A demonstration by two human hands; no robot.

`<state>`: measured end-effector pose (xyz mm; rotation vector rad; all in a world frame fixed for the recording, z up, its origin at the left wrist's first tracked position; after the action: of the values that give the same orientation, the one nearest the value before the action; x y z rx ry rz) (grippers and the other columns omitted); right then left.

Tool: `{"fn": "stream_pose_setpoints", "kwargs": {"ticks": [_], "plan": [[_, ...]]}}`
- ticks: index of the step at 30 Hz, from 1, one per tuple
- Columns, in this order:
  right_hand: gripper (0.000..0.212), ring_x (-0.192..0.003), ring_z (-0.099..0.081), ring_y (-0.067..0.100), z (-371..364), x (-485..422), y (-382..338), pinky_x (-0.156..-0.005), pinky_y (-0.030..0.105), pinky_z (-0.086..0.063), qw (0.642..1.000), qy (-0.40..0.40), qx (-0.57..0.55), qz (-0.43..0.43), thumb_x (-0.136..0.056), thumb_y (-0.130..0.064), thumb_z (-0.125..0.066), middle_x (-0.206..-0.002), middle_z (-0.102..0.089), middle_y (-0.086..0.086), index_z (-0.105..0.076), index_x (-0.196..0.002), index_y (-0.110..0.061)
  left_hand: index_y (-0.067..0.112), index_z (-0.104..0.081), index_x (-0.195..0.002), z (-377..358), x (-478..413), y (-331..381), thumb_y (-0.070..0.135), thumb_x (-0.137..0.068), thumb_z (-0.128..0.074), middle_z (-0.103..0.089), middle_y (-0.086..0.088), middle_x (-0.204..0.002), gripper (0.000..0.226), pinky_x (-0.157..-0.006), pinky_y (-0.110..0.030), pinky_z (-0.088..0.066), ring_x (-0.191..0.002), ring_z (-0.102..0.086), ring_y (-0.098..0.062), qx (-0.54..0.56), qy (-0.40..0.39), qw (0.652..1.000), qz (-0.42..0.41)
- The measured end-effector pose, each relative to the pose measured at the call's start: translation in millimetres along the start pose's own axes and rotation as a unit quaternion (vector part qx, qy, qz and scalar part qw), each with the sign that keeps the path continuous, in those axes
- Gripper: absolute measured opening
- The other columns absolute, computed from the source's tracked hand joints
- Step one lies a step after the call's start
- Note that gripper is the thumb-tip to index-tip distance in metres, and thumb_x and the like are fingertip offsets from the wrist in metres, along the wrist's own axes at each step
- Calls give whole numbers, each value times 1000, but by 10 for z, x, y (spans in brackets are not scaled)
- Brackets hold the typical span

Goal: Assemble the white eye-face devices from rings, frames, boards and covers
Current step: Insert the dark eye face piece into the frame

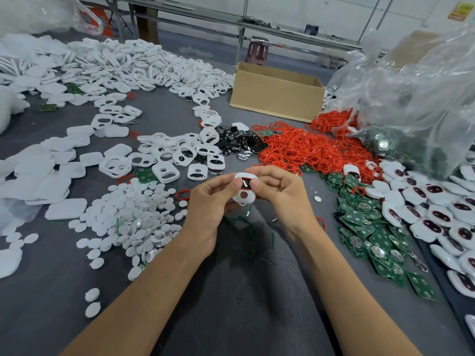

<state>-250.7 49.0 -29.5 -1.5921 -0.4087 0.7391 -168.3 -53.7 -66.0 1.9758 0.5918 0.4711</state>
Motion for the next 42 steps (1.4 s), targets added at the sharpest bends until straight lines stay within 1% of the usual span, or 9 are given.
{"fn": "stream_pose_setpoints", "kwargs": {"ticks": [5,12,16,22,29,33,36,39,42], "plan": [[24,-70,-66,12,-5,-8,-9,-70,22,-54,999,5,42,13,-87,4,-62,-76,-72,1,-69,-91,-18,4,-69,-106,-11,-3,2,10,-90,-63,-70,-7,-87,18,-64,-20,-55,-75,-65,-12,-31,-8,999,-1],[22,-65,-63,6,-5,4,61,-65,18,-50,997,32,75,-5,-84,4,-66,-72,-68,0,-67,-91,-16,17,-68,-89,12,26,7,9,-92,-63,-69,-4,-81,10,-70,-29,-57,-71,-63,-12,-126,46,990,-33],[19,-67,-65,19,51,17,157,-68,28,-53,995,64,-44,-58,-81,2,-69,-74,-71,6,-65,-97,-7,10,-71,-96,3,27,-1,10,-91,-63,-72,-6,-82,8,-71,-29,-57,-73,-66,-14,-76,33,997,-3],[24,-67,-64,18,-50,8,214,-66,27,-55,964,35,-238,-116,-76,-1,-60,-82,-65,13,-58,-100,-5,13,-77,-77,-76,29,-19,20,-71,-68,-73,-2,-74,12,-64,-23,-56,-65,-67,-10,55,-37,996,58],[22,-72,-69,17,-84,26,200,-72,25,-57,959,-2,-260,-114,-70,-6,-63,-82,-73,9,-68,-91,-5,16,-79,-73,-112,38,-13,22,-74,-63,-74,0,-77,18,-66,-21,-55,-67,-68,-10,109,-88,987,83],[12,-67,-69,18,2,30,104,-68,27,-58,984,29,-164,-65,-67,-6,-71,-77,-74,10,-76,-77,-10,11,-77,-77,-54,33,-4,18,-83,-65,-74,-7,-77,15,-65,-21,-57,-68,-69,-12,55,-30,997,37],[22,-62,-65,11,54,39,-85,-62,22,-52,997,55,-3,62,-72,7,-73,-69,-71,2,-74,-76,-15,5,-73,-80,8,32,-9,16,-90,-64,-74,-10,-76,17,-67,-19,-58,-66,-69,-14,1,19,1000,23],[22,-66,-61,4,-11,89,-203,-68,19,-47,959,61,224,164,-73,-1,-75,-72,-69,-9,-71,-76,-23,8,-71,-71,-5,37,-35,19,-97,-56,-72,-9,-70,31,-61,-22,-59,-58,-68,-13,-8,10,999,52],[9,-70,-59,8,-78,147,-259,-70,16,-43,921,61,311,225,-71,-10,-79,-72,-67,-7,-71,-73,-14,10,-71,-67,-89,47,-63,25,-101,-48,-71,-12,-71,44,-62,-27,-60,-62,-69,-17,34,-40,994,96]]}}
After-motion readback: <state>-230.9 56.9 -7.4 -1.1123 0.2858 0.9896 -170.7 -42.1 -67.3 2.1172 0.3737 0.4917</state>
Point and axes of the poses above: each hand's wrist, its own x-axis away from the middle knuckle, its own z-axis out of the back of the hand, y = z × x, the point moved 7 cm from there along -x, towards the middle knuckle
